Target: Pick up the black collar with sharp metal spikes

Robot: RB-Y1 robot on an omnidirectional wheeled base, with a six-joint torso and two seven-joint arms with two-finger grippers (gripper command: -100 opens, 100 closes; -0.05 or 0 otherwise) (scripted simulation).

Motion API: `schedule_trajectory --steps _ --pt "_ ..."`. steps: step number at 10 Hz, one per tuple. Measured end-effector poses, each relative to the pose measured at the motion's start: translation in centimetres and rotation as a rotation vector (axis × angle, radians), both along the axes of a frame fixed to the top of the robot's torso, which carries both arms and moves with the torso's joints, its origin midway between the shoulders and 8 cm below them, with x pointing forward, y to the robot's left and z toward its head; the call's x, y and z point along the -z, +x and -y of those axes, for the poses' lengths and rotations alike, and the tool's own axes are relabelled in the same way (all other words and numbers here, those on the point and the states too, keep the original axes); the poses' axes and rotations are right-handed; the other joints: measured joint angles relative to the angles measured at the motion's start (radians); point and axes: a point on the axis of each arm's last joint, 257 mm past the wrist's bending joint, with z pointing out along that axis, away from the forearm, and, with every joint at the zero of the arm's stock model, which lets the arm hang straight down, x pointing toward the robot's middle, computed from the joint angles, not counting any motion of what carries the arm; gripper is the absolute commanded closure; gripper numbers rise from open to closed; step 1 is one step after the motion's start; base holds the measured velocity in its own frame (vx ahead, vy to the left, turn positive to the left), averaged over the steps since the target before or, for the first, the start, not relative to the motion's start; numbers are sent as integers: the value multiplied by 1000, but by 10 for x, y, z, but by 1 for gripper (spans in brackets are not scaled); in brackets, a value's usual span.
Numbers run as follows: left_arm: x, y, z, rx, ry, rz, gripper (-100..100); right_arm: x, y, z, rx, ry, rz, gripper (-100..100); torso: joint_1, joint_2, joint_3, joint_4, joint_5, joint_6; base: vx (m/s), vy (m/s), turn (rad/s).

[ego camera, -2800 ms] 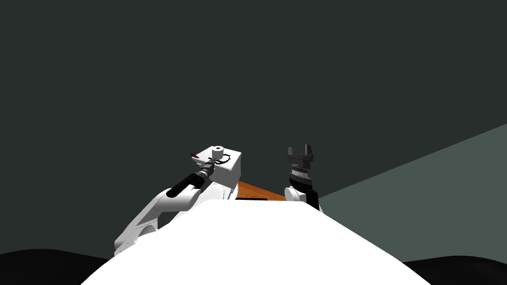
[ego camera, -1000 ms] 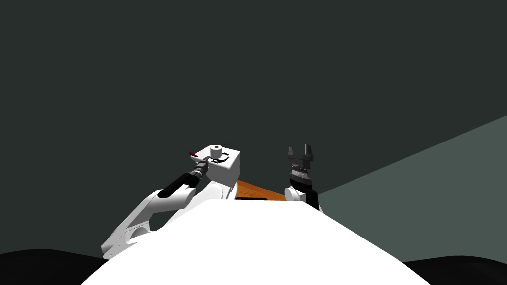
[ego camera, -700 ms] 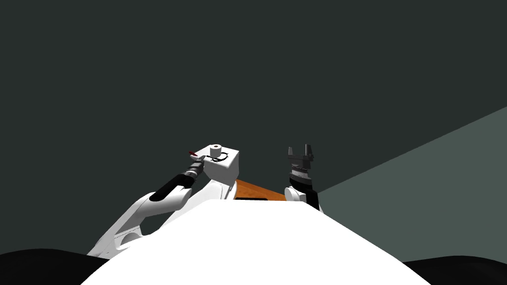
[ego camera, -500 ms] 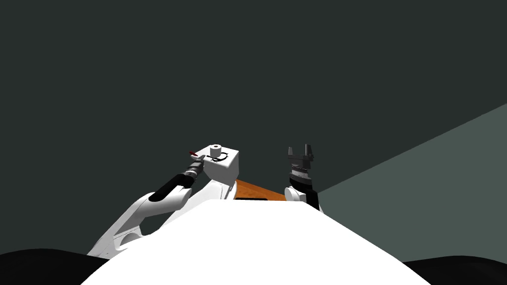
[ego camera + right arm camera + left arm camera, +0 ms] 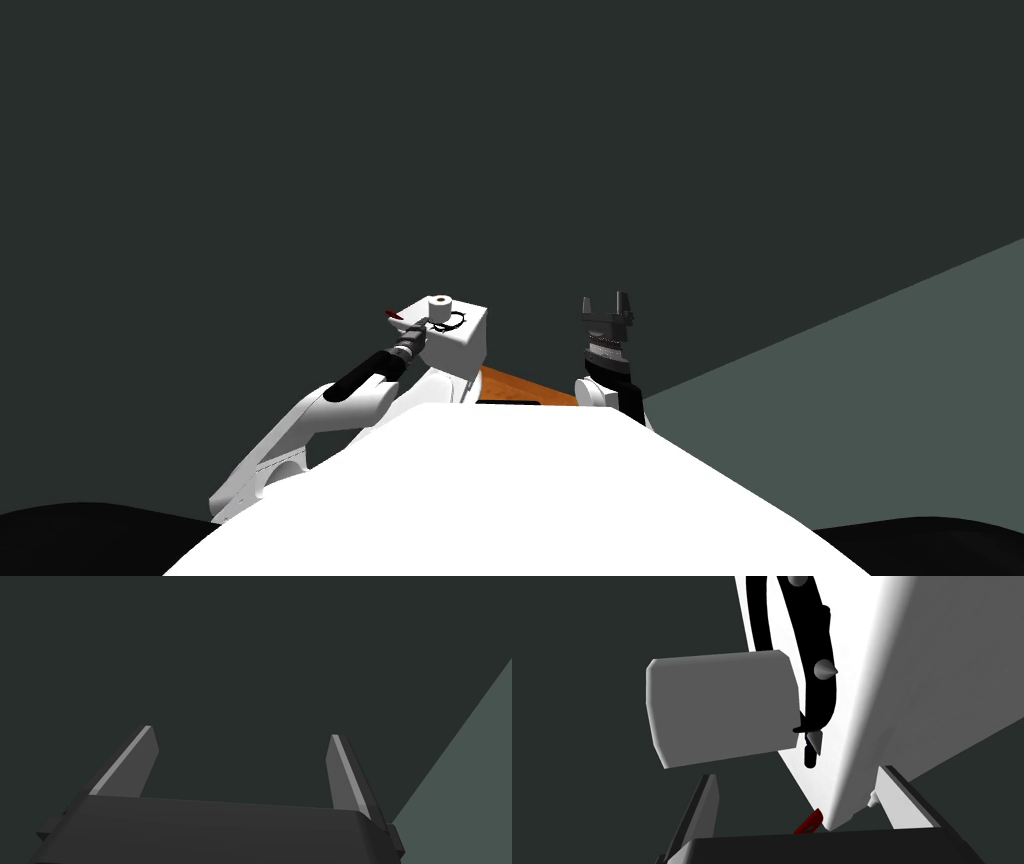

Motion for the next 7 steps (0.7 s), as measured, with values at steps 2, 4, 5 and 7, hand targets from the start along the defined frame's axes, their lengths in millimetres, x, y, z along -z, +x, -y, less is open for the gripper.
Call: schedule_trajectory --steps 2,4,5,7 --pt "9 1 9 17 -20 -17 0 0 0 0 0 0 0 0 -5 2 1 1 -1 0 0 0 0" --pt "11 4 8 14 -20 -17 -100 0 0 0 0 0 0 0 -5 2 1 1 -1 0 10 0 -9" --pt "12 5 8 14 -20 -17 100 0 0 0 0 0 0 0 -5 2 1 1 -1 0 0 0 0" --pt "12 5 8 14 -20 -17 100 0 0 0 0 0 0 0 -5 2 1 1 -1 0 0 0 0"
